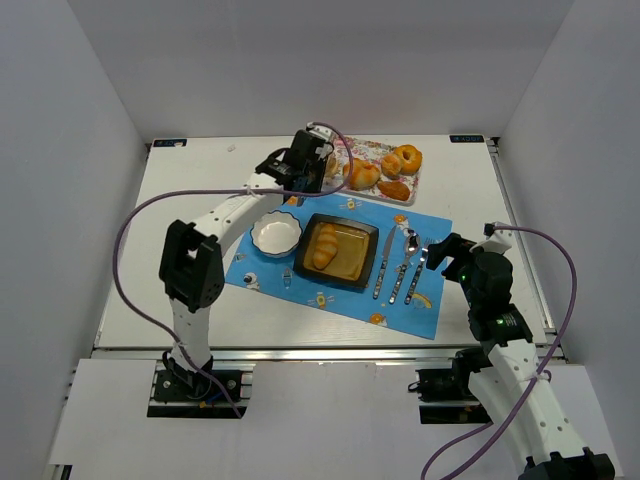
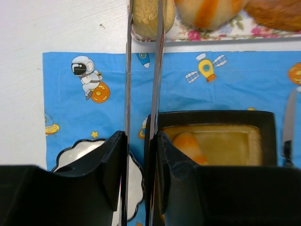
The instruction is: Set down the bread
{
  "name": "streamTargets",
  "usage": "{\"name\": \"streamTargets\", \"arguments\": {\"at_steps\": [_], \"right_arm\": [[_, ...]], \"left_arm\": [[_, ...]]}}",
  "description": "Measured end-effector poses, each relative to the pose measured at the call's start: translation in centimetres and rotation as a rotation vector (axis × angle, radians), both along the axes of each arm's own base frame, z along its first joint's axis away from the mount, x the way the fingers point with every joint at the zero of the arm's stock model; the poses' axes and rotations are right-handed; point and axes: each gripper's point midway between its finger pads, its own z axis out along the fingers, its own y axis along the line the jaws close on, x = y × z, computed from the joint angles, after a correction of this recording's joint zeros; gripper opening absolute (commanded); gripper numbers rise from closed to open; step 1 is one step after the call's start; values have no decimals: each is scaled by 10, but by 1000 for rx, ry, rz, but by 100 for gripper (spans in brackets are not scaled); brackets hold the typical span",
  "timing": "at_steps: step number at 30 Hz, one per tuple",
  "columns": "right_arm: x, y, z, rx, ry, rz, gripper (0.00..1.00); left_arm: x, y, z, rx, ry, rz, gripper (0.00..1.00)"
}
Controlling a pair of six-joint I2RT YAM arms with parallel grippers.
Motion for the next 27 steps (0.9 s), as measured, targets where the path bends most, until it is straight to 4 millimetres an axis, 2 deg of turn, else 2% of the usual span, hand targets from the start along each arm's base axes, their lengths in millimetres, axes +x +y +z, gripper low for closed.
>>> {"name": "streamTargets", "arguments": {"at_steps": [4, 7, 9, 14, 16, 20, 27], "right_arm": [[0, 0, 0, 0, -1, 0, 89], [0, 0, 0, 1, -1, 0, 89], [0, 0, 0, 0, -1, 0, 89], [0, 1, 1, 3, -5, 5, 89], [-1, 2, 2, 7, -10, 12, 89], [-2, 7, 6, 20, -24, 35, 89], [-6, 9, 18, 32, -69, 49, 89]], "left_arm": [[-20, 6, 34, -63, -44, 1, 39], [-47, 7, 47, -94, -63, 5, 39], [-75, 2, 47, -93, -65, -2, 39], [-180, -35, 25, -107, -10, -140, 39], [-209, -37, 18, -131, 19, -165, 39], [-231, -26, 9, -159, 41, -114, 38], [-242, -26, -3, -145, 58, -50, 44]]}}
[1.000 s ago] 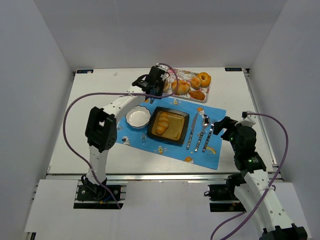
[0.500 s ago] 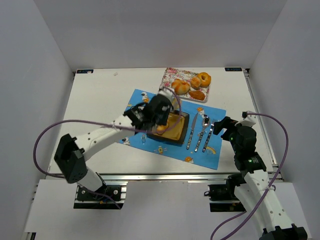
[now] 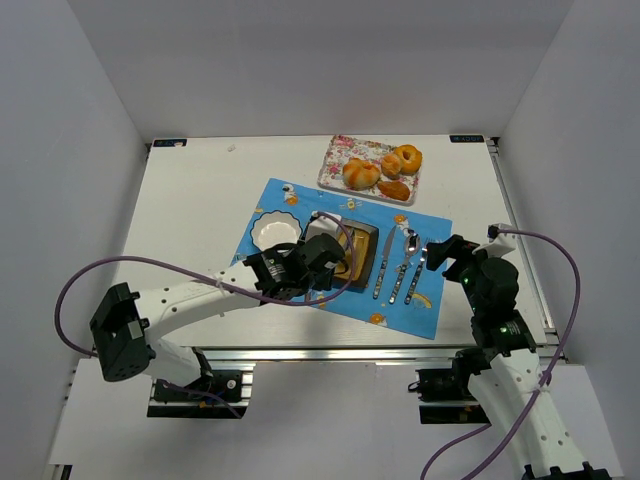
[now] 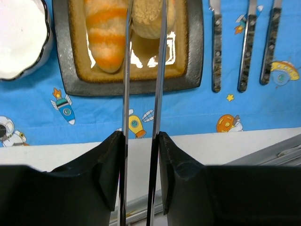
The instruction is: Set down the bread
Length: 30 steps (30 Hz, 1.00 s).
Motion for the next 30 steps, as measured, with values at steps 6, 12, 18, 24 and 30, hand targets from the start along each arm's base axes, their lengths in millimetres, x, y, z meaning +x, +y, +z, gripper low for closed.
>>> {"name": "streamTargets", "arguments": {"at_steps": [6, 12, 18, 24, 30], "right_arm": [[-1, 0, 1, 1, -8, 0, 89], [0, 0, -5, -2, 13, 0, 89], [0, 0, -6, -2, 15, 0, 89], [0, 0, -7, -3, 18, 0, 89], [0, 0, -7, -3, 18, -1, 89]], "left_arm": [[-7, 5, -17, 51, 31, 22, 57], [-8, 3, -16, 43, 27, 27, 68], [-7, 3, -15, 41, 25, 26, 68], [-2, 2, -2, 42, -7, 29, 67], [17, -5, 45, 4, -111, 63, 71]]}}
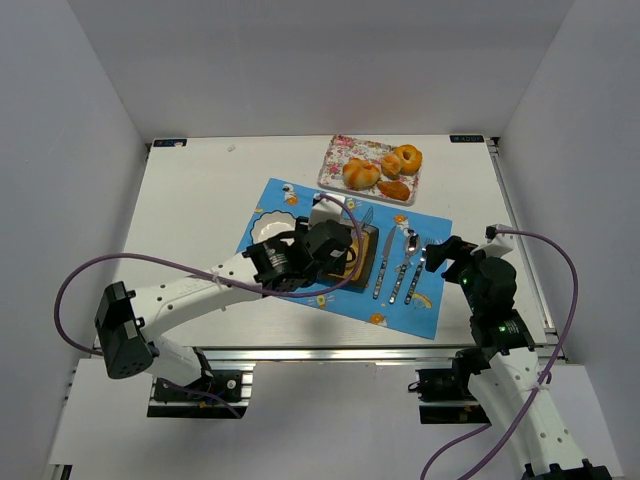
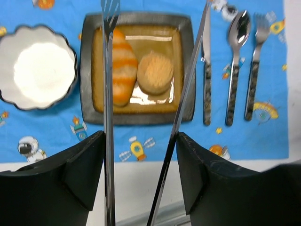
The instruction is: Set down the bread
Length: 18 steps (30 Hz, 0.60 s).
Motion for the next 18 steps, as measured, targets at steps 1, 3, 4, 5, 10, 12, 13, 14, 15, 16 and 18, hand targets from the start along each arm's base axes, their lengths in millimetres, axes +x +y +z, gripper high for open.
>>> {"name": "streamTargets", "arguments": {"at_steps": [1, 3, 4, 5, 10, 12, 13, 14, 15, 16, 18], "right_arm": [[0, 0, 0, 0, 0, 0, 89], [0, 0, 0, 0, 0, 0, 89], [0, 0, 0, 0, 0, -1, 89], [0, 0, 0, 0, 0, -2, 89], [0, -2, 0, -3, 0, -11, 89], [0, -3, 0, -4, 0, -15, 89], [1, -3, 0, -5, 0, -17, 89], [1, -3, 0, -5, 0, -18, 89], [1, -3, 0, -5, 0, -18, 89], [1, -3, 0, -5, 0, -18, 89], [1, -3, -1, -5, 1, -18, 89]], "left_arm": [[2, -1, 4, -2, -11, -1, 71], [11, -9, 16, 5, -48, -6, 71], [15, -14, 19, 14, -60, -9, 71], [20, -18, 21, 25, -70, -11, 71], [50, -42, 19, 68, -95, -19, 69], [66, -37, 12, 85, -86, -1, 67], [78, -29, 9, 93, -76, 14, 66], [92, -18, 5, 96, -63, 34, 66], [111, -3, 4, 96, -59, 68, 66], [130, 15, 3, 101, -63, 108, 66], [167, 55, 5, 106, -83, 195, 65]]}}
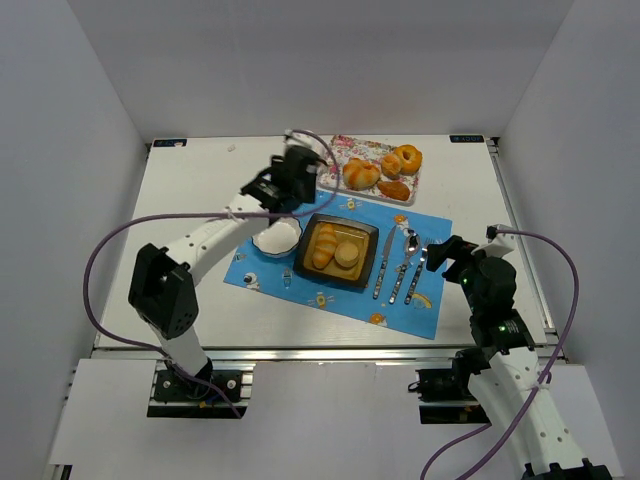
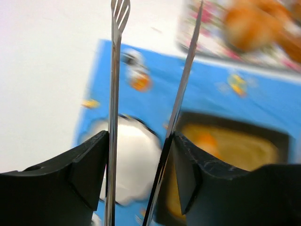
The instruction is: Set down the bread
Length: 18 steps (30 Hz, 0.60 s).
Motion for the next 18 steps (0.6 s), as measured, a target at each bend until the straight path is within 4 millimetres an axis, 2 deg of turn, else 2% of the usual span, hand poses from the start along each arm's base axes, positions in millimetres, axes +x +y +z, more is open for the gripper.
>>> {"name": "streamTargets", "arguments": {"at_steps": [2, 4, 7, 13, 16, 18], "right_arm": [[0, 0, -2, -1, 7, 0, 89], [1, 0, -5, -5, 20, -2, 89], [2, -1, -11, -11, 43, -9, 89], [4, -4, -16, -20, 61, -26, 89], [5, -5, -16, -21, 60, -30, 89], [6, -5, -16, -21, 58, -32, 89]], "left_arm": [[35, 47, 1, 10, -23, 90, 62], [58, 84, -1, 23, -41, 150, 63], [76, 127, -16, 53, -53, 196, 64], [75, 196, -89, 64, 81, 238, 62], [66, 232, -123, 31, 155, 285, 59], [58, 253, -138, 28, 192, 330, 59]]}}
